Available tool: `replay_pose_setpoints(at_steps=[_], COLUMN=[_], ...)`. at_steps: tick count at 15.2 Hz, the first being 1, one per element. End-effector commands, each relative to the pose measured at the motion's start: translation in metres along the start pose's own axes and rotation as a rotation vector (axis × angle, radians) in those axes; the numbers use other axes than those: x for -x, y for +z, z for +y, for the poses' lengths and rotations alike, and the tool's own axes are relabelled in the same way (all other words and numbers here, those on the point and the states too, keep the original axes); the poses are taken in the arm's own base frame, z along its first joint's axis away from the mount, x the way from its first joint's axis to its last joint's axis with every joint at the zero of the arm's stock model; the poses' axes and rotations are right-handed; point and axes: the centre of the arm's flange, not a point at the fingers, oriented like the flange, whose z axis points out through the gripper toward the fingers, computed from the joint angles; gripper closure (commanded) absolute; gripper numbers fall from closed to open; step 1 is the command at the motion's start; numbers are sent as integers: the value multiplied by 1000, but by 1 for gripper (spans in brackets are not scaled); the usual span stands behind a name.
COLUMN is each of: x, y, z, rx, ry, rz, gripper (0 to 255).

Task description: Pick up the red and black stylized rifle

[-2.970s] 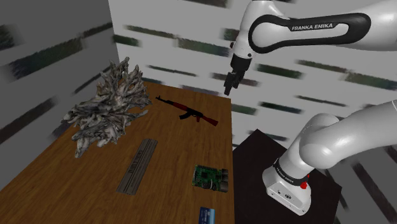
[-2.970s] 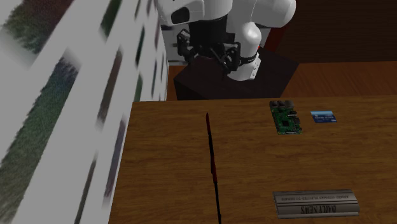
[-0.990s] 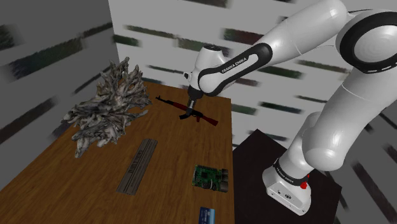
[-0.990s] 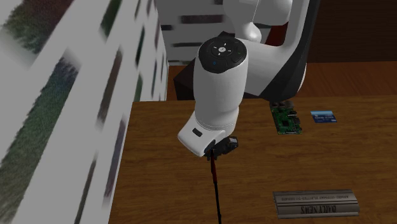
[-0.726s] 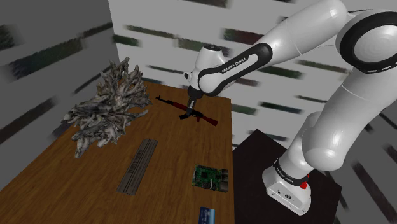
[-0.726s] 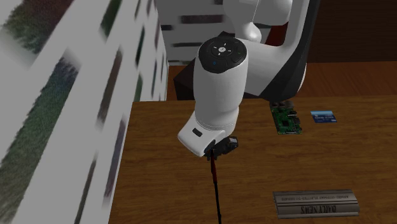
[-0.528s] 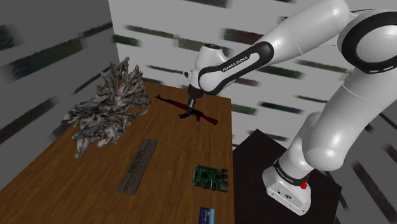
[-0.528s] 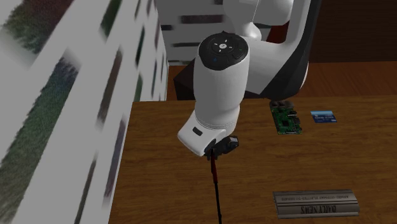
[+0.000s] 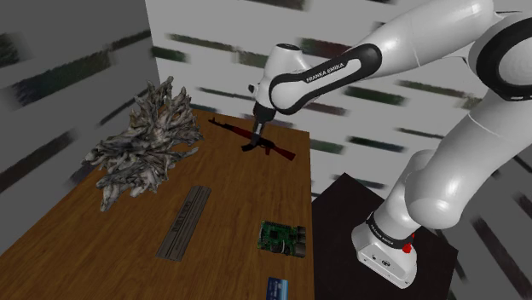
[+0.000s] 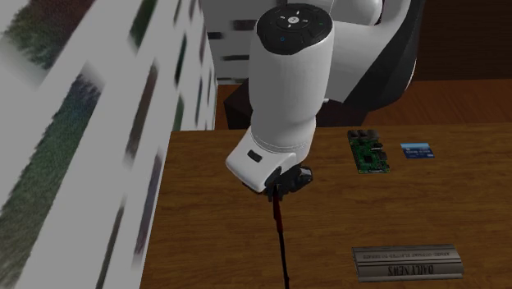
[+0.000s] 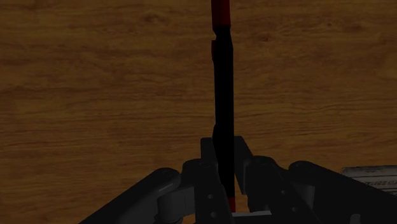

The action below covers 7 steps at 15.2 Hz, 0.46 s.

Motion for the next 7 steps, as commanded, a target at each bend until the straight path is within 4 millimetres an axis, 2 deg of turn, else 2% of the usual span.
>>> replay_pose_setpoints(at_steps=[1, 5, 7], x=[-3, -6, -6], y=[-10, -31, -31], z=[0, 0, 0], rx=[0, 0, 0], ry=[0, 0, 0], rz=[0, 0, 0], gripper=[255, 255, 255])
